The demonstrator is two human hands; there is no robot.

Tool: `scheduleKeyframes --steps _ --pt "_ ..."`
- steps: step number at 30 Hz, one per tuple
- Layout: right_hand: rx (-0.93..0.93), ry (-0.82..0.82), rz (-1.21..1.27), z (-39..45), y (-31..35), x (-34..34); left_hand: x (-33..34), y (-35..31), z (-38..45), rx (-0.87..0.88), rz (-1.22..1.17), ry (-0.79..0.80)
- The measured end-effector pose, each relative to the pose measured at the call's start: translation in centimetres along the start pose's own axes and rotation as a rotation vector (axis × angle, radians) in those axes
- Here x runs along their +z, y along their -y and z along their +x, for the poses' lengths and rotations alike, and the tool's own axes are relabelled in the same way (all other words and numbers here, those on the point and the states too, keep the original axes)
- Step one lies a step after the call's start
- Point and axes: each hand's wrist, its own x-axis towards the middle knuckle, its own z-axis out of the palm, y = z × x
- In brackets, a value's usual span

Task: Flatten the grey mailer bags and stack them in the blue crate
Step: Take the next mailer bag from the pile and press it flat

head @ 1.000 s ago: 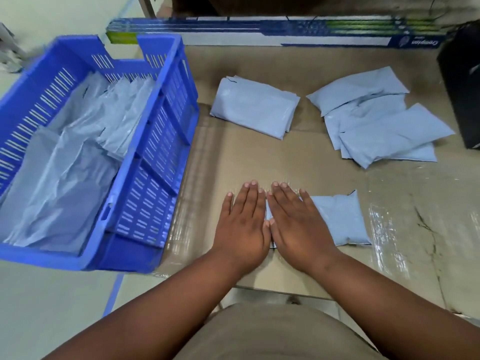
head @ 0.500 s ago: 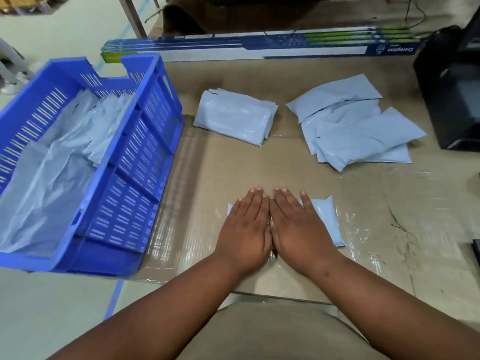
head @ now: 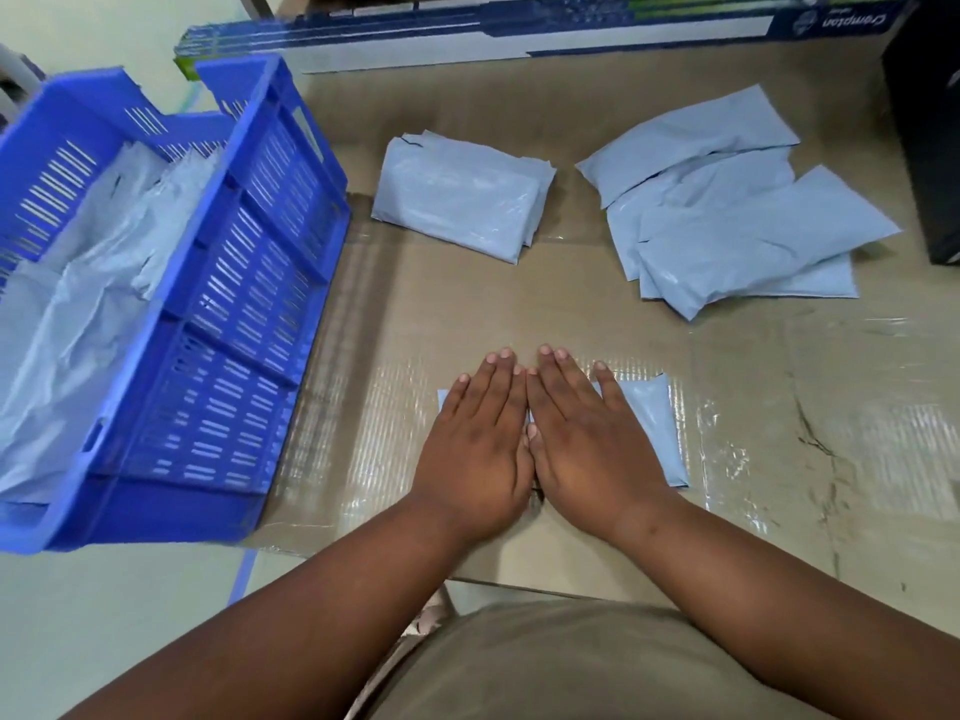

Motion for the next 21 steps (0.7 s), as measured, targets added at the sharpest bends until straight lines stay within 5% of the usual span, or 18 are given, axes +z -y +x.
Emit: scheduleKeyframes --steps 21 --pt "0.027 -0.032 -0.076 -4.0 -5.7 -1.8 0.8 -6.9 2.7 -0.046 0.011 0.055"
